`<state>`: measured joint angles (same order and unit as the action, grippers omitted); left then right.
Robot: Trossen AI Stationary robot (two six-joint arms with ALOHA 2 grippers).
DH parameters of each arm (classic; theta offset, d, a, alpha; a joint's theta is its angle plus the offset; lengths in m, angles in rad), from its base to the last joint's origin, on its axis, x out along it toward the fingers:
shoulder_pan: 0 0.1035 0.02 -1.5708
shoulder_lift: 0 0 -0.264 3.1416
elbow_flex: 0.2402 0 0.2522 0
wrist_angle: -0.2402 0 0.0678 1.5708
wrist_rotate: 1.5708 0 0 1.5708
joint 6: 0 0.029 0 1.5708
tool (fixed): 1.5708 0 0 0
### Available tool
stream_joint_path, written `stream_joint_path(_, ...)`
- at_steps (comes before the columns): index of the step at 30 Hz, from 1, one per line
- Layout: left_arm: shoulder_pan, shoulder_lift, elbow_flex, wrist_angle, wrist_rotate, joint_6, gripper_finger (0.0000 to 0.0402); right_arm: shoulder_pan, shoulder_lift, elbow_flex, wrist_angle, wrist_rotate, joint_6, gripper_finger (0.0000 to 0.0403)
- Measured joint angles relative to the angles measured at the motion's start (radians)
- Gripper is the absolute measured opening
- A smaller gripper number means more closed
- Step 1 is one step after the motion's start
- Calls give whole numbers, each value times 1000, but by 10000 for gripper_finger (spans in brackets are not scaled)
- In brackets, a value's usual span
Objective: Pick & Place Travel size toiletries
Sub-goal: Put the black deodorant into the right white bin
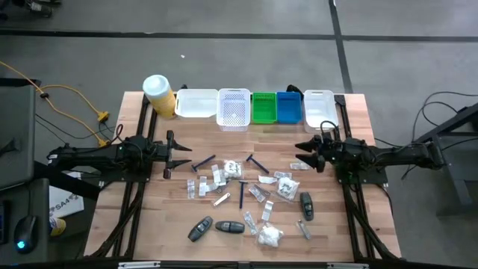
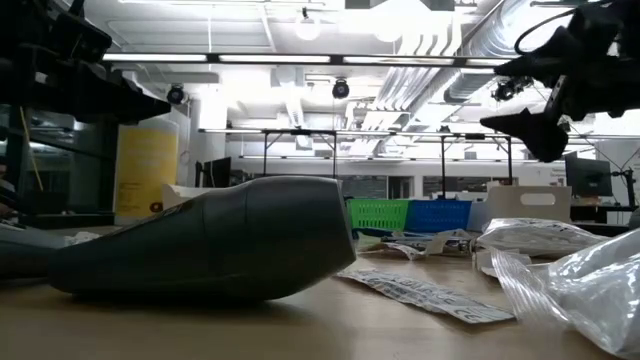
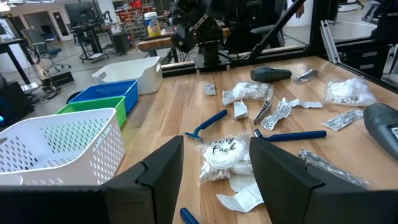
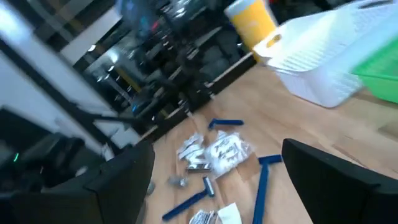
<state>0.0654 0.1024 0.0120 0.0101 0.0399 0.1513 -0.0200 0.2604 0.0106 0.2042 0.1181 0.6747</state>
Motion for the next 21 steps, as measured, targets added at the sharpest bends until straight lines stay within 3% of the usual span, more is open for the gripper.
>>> stream_joint_path(9, 0, 0, 0, 0, 0, 0, 184, 22, 77, 183, -305, 86, 203, 346)
stream_joint_path(13, 0, 0, 0, 0, 0, 0, 184, 63, 215, 319, -463, 143, 298, 346)
stream_joint_path(21, 0, 0, 0, 0, -2, 0, 184, 171, 579, 607, -779, 139, 573, 346)
